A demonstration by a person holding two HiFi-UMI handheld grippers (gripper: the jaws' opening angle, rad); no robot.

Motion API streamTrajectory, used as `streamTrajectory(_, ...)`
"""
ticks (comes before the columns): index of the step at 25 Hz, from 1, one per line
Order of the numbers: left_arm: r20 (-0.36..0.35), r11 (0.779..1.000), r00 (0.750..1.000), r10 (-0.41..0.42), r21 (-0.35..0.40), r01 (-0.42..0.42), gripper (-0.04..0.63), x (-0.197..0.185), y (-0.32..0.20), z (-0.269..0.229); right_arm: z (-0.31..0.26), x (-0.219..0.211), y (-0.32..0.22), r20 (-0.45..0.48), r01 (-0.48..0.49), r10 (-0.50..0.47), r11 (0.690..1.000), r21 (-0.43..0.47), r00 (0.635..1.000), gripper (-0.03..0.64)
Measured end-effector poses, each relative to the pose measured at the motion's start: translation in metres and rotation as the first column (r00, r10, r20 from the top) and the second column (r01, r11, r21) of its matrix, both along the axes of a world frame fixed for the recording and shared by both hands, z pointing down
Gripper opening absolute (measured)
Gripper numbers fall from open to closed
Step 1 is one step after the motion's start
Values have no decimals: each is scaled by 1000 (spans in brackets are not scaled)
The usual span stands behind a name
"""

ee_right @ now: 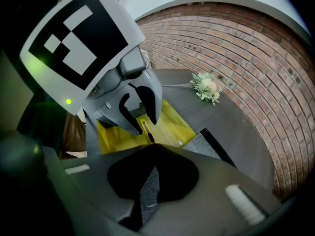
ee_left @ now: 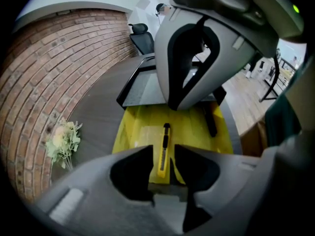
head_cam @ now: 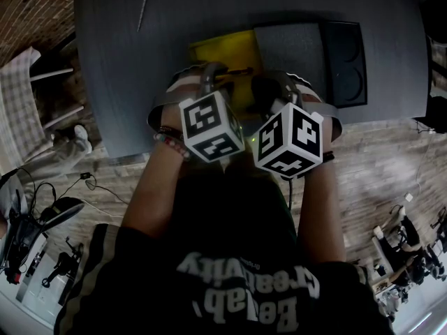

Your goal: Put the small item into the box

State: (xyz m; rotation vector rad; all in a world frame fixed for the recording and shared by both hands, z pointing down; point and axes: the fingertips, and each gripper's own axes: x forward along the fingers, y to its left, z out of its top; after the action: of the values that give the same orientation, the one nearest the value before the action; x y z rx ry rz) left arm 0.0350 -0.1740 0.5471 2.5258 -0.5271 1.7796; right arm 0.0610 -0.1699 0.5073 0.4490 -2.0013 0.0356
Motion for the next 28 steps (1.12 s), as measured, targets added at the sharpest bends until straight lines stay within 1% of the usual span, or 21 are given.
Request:
streamTrajectory(11, -2, 1000, 1000, -1, -6, 1, 130, 0, -1, 2, 2, -1, -1, -2, 1, -1, 1000, -3, 1000, 6)
streamTrajectory(16, 2, 1000, 1000, -5, -12, 5, 94, -1, 0, 3, 2, -1, -1, -4, 0, 0, 1000, -4, 1000, 6)
streamTrajectory(18, 1, 1000, 1000, -10, -7, 10, 68, -1, -1, 3, 2, 0, -1, -4, -1, 1, 1000, -4, 1000, 6)
streamTrajectory(19, 2, 1000, 1000, -14, -3, 14, 51, -1, -2, 3, 3, 0, -1, -3, -1, 1, 1000, -5, 1000, 6)
streamTrajectory(20, 6, 1000, 1000, -22, 1, 22, 12, -2, -3, 2, 3, 0, -1, -3, -1, 1, 1000, -6, 1000, 6)
streamTrajectory(24, 21, 998, 998, -56, -8, 56, 5, -6, -5, 1, 4, 1, 0, -5, -1, 1, 1000, -8, 1000, 6)
streamTrajectory(28, 21, 999, 999, -50, -15, 51, 3, -6, -4, 2, 4, 1, 0, 2, -6, 6, 1000, -9, 1000, 6)
